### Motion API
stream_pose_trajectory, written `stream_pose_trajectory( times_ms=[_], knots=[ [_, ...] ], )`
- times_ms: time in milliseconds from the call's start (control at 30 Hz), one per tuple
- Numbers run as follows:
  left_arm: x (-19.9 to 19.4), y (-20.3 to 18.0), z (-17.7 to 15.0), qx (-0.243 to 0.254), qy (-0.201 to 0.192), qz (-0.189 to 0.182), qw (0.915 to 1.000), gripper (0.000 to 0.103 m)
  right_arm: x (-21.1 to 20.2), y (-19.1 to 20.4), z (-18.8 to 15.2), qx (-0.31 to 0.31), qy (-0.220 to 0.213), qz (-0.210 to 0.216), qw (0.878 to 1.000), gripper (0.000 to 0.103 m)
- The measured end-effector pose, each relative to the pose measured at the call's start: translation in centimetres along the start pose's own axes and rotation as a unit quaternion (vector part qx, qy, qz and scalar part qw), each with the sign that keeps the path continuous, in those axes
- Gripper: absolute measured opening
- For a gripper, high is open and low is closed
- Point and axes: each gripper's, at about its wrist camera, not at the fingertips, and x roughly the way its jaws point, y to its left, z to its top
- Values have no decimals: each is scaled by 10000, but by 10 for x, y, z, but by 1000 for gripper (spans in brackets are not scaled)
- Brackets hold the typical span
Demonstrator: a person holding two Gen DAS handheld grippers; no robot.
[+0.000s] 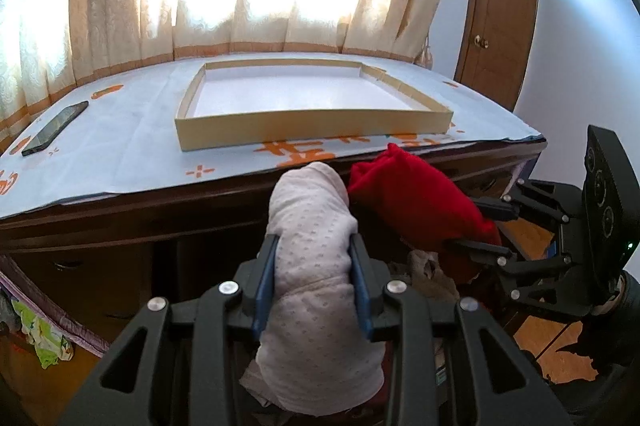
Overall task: Take underwear out of drawer
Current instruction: 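Lift both garments out of the drawer with both grippers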
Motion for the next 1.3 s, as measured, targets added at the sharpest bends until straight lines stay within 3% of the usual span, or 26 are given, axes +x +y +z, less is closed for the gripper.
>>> stream_pose_trajectory(
  times_ms=[633,1300],
  knots=[
    [-20,-1,7,-122,-625,22,9980,32,-37,-8,1,426,-558,-63,9975,37],
    [-38,-4,11,-68,-1210,118,9926,32,-48,-16,9,866,-1133,-130,9897,37]
  ],
)
